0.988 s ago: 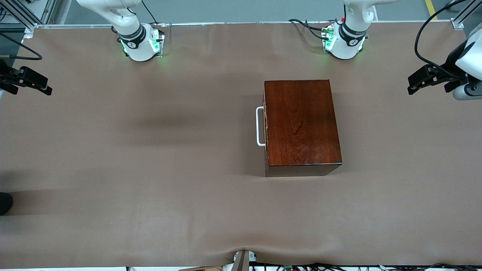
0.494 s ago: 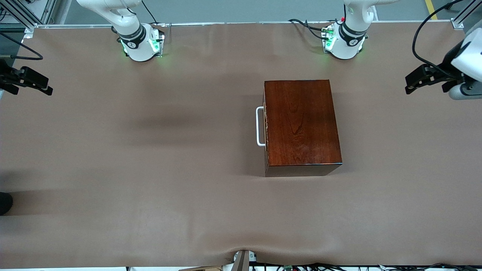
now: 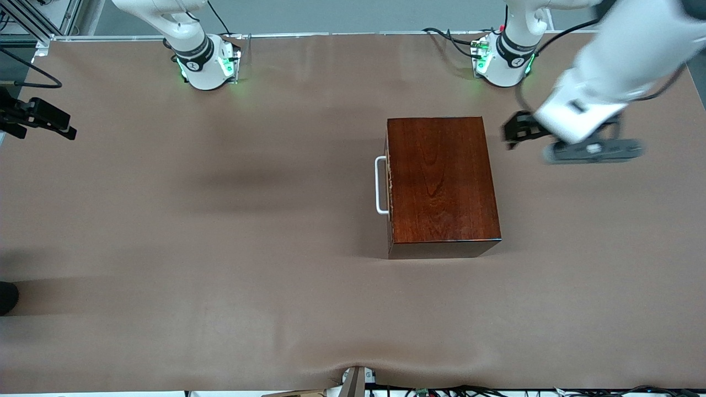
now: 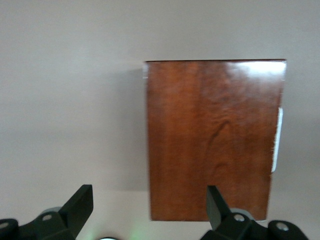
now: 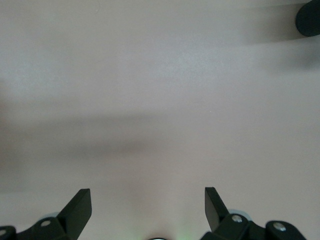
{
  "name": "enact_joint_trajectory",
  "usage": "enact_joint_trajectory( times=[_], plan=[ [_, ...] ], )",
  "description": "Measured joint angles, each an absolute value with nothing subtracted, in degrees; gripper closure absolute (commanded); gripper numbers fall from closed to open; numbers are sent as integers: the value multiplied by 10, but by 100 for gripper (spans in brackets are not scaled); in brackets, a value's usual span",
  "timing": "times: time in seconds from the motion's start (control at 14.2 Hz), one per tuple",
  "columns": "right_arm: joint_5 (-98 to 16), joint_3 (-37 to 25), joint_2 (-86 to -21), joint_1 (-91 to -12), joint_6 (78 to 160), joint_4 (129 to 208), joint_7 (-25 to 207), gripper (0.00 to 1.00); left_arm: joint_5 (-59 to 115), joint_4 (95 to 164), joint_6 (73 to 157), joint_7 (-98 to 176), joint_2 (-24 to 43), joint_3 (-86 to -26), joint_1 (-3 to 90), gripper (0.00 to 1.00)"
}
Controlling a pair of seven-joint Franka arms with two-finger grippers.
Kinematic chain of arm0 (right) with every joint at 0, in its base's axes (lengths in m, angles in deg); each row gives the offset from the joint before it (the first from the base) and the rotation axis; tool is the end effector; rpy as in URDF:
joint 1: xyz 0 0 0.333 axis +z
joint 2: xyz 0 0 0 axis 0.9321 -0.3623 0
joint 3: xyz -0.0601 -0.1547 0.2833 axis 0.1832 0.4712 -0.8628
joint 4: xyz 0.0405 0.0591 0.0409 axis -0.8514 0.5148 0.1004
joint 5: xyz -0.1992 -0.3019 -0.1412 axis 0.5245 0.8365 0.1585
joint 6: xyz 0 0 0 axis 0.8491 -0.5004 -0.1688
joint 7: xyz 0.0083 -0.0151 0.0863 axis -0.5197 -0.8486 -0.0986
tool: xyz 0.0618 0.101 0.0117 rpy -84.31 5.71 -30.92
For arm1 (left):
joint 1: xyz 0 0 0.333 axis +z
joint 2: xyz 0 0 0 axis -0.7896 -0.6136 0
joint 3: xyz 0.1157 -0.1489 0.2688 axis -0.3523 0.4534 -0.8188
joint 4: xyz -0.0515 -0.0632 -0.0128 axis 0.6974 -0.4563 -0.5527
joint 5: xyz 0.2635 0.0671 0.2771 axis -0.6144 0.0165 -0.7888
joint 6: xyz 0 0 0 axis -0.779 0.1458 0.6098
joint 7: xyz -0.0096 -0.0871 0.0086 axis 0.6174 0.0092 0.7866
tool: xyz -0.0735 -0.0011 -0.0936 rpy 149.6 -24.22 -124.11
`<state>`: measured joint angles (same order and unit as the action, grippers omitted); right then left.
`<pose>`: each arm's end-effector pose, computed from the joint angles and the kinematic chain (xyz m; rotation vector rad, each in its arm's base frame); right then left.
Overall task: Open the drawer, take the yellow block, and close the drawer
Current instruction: 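Reach the left gripper over the box to the white drawer handle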
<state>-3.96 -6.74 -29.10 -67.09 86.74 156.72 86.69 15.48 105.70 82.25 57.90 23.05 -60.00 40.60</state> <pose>0.5293 -0.0289 0.6475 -3.1372 0.0638 0.0801 0.5528 -0.2404 0.6098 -3.1045 0.0023 0.0945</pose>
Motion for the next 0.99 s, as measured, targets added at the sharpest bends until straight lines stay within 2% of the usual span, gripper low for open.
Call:
enact_joint_trajectory(
  times=[0.42,0.64,0.85,0.99],
  plan=[
    [-40,-67,-291,-671,867,1567,867,0,78,1000,891,750,96,-622,225,0],
    [-40,-67,-291,-671,867,1567,867,0,76,963,931,821,35,-681,132,0],
    [-40,-67,-291,-671,867,1567,867,0,75,929,943,864,-23,-774,27,0],
    [-40,-67,-291,-671,867,1566,867,0,74,921,949,895,-53,-803,-10,0]
  ],
)
